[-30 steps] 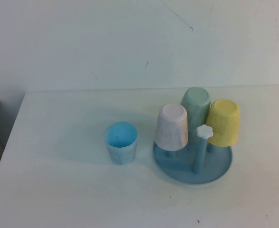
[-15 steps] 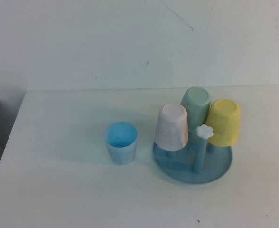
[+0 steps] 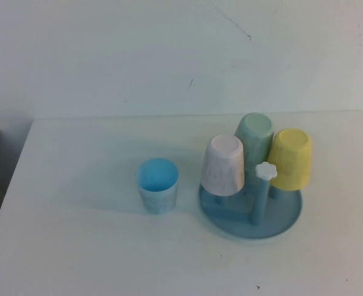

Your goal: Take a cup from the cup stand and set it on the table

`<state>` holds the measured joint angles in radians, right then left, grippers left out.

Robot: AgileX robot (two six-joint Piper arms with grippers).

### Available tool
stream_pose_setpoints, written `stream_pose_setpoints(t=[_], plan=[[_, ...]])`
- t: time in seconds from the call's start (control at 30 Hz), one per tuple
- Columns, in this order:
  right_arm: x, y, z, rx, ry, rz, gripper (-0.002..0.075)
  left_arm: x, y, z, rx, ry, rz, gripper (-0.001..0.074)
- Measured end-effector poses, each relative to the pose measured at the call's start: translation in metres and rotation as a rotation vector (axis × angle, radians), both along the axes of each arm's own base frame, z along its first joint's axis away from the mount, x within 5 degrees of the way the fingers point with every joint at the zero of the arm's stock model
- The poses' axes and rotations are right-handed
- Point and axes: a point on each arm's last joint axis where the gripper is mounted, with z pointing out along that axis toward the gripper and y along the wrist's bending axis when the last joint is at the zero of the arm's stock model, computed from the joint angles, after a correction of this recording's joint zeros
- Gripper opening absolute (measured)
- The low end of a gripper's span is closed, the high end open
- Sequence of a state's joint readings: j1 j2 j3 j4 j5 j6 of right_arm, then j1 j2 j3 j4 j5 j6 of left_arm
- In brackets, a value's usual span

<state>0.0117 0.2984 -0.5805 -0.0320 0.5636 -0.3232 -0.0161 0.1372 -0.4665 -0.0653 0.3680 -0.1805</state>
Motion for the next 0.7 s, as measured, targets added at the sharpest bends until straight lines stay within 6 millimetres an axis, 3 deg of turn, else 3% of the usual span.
stream_pose_setpoints(t=[0.2, 0.37, 0.5, 0.7], plan=[[0.042, 0.013, 0.026, -0.037, 0.276, 0.166, -0.0001, 0.024, -0.007, 0.012, 0.057, 0.298, -0.086, -0.0003], [0.094, 0.028, 0.036, -0.034, 0.441, 0.363, -0.0001, 0.058, -0.022, 0.006, 0.11, 0.453, -0.263, -0.0003], [0.136, 0.039, 0.031, -0.017, 0.535, 0.502, -0.0001, 0.084, -0.035, 0.004, 0.104, 0.52, -0.419, -0.0003], [0.199, 0.05, 0.008, -0.021, 0.639, 0.63, -0.0001, 0.12, -0.047, 0.008, 0.099, 0.545, -0.579, -0.0003]])
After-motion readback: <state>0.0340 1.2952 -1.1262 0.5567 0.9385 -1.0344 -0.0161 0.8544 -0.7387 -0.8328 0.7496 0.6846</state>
